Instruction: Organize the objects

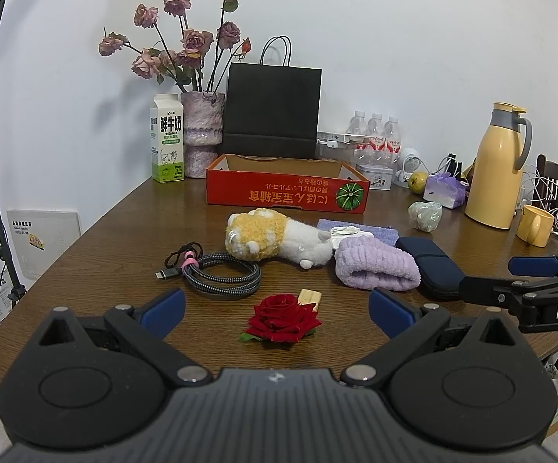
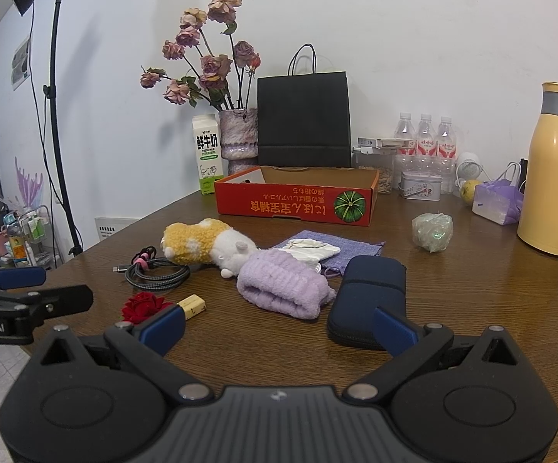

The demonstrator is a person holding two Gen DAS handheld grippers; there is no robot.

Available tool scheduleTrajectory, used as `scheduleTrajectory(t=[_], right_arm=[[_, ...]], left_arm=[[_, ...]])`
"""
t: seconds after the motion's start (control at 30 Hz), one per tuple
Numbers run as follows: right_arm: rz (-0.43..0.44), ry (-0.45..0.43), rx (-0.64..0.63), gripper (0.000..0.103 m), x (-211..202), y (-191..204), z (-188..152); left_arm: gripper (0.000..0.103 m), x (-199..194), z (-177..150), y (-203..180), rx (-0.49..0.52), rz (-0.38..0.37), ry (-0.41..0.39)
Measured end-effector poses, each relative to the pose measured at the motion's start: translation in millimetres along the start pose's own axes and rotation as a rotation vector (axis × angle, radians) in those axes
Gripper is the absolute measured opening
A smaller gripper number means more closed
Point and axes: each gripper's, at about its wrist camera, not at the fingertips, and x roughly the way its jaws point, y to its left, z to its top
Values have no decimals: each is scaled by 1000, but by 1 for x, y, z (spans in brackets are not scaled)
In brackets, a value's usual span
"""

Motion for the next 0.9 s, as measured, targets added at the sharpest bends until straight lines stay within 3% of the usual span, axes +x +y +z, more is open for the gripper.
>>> scheduleTrajectory(t=[0.4,0.9], right_arm=[[-11,19,-3,103,10,-5,-1],[-54,87,20,103,65,-27,-9]], left_arm=[[103,11,-3,3,-1,2,18],[103,69,-16,10,2,4,128]])
